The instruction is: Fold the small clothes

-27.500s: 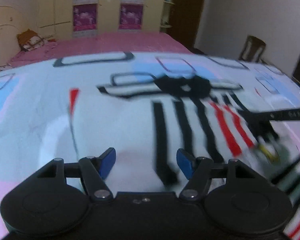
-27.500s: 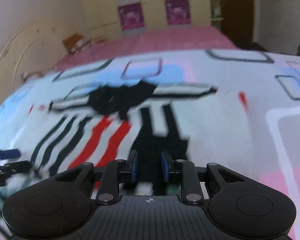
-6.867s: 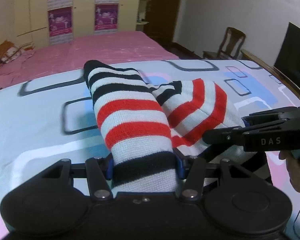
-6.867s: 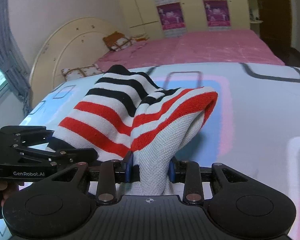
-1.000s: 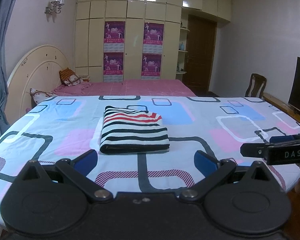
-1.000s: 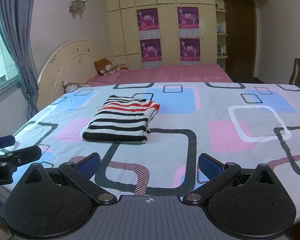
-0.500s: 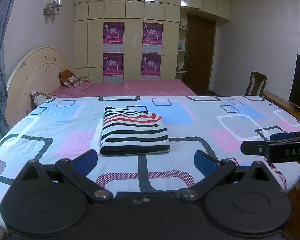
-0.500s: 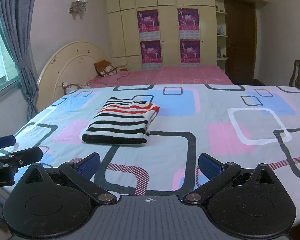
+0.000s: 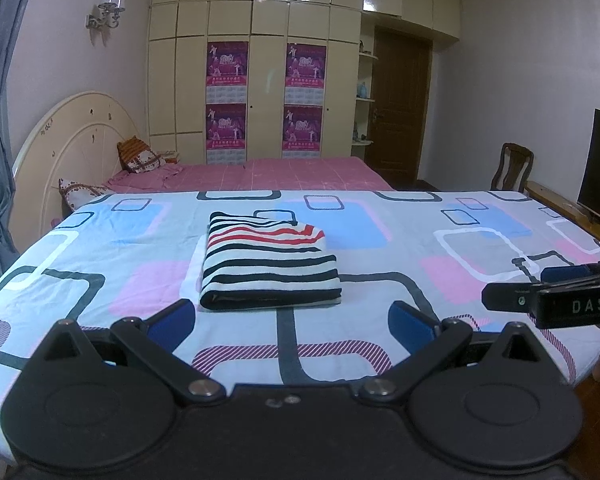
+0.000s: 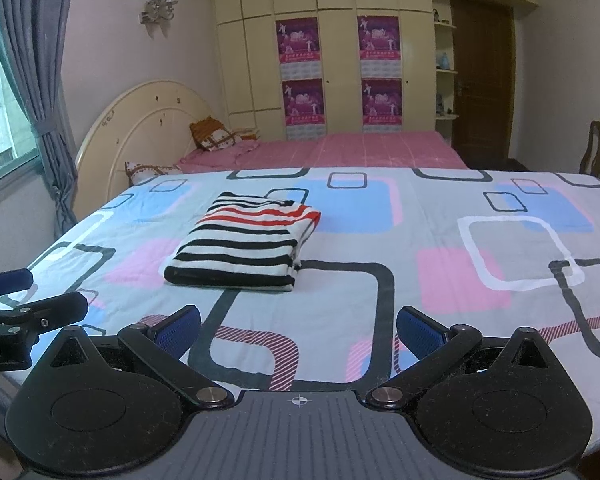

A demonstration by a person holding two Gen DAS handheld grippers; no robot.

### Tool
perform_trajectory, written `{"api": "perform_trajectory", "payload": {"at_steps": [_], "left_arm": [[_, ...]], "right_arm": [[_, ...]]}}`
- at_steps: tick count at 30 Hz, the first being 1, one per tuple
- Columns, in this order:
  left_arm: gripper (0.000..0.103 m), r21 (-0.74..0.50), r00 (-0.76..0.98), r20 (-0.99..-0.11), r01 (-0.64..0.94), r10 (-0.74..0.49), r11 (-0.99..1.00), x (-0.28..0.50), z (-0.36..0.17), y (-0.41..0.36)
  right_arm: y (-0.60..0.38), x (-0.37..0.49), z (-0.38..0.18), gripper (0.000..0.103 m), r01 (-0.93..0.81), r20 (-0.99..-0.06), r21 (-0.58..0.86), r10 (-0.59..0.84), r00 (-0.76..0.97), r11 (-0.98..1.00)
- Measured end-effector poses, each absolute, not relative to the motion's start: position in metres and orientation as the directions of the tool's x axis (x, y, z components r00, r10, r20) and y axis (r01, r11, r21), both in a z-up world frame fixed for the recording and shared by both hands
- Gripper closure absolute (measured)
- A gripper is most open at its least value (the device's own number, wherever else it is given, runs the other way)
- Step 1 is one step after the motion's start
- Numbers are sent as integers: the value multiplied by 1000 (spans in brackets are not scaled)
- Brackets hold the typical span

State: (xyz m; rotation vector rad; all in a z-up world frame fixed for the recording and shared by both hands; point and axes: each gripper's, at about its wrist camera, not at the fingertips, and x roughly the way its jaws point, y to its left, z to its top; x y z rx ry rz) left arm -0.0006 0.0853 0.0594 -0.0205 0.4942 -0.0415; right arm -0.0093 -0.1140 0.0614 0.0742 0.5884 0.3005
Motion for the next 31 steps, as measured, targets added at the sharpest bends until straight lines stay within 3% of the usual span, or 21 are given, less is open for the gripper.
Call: {"api": "perform_trajectory", "payload": {"at_steps": [31], "left_arm": [[0, -14, 882, -472, 0, -7, 1000, 11, 57, 88]], "right_arm": [[-118, -2, 61, 0, -270, -528, 154, 310, 791, 950]]}}
